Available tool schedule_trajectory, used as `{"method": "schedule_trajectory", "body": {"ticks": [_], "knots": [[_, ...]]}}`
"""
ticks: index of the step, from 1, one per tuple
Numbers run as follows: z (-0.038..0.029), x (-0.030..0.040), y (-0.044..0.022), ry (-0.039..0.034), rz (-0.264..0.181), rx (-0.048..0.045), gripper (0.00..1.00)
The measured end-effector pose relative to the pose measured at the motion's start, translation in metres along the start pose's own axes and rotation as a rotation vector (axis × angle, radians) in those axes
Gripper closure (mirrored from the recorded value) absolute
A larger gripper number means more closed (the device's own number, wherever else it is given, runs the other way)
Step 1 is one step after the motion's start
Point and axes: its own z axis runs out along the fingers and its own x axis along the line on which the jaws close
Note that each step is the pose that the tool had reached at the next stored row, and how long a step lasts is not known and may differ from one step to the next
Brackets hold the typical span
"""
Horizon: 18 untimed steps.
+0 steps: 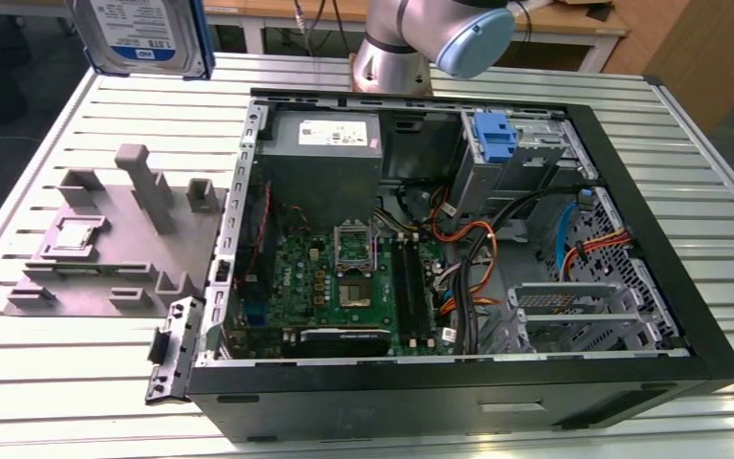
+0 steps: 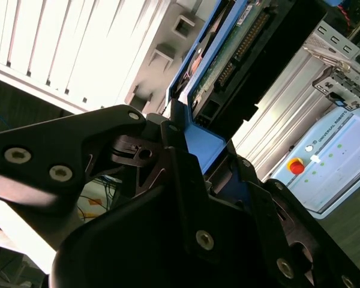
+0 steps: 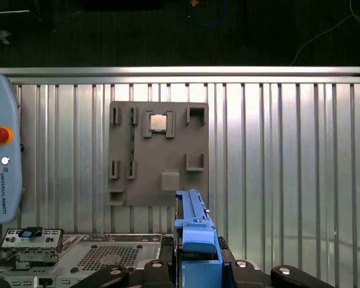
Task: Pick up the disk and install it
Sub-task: 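Pick up the disk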
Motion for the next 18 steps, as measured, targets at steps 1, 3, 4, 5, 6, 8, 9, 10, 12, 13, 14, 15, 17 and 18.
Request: {"method": "schedule_trajectory", "body": {"ticks": [1, 3, 4, 5, 6, 8, 9, 10, 12, 13, 14, 15, 17, 18], "knots": [[0.0000, 0.0000, -0.0002, 0.0000, 0.000, 0.0000, 0.63], [0.0000, 0.0000, -0.0007, 0.0000, 0.000, 0.0000, 0.63], [0.0000, 0.0000, -0.0009, 0.0000, 0.000, 0.0000, 0.63], [0.0000, 0.0000, -0.0012, 0.0000, 0.000, 0.0000, 0.63], [0.0000, -0.0001, -0.0014, 0.0000, 0.000, 0.0000, 0.63], [0.0000, 0.0000, -0.0019, 0.0000, 0.000, 0.0000, 0.63], [0.0000, -0.0001, -0.0022, 0.0000, 0.000, 0.0000, 0.63], [0.0000, -0.0001, -0.0024, 0.0000, 0.000, 0.0000, 0.63], [0.0000, -0.0001, -0.0028, -0.0001, 0.000, 0.0000, 0.63], [0.0000, -0.0001, -0.0031, 0.0000, 0.000, 0.0000, 0.63], [0.0000, -0.0001, -0.0033, 0.0000, 0.000, 0.0000, 0.63], [0.0000, -0.0001, -0.0036, 0.0000, 0.000, 0.0000, 0.63], [0.0000, -0.0001, -0.0041, 0.0000, 0.000, -0.0001, 0.63], [0.0000, -0.0001, -0.0044, 0.0000, 0.000, 0.0000, 0.63]]}}
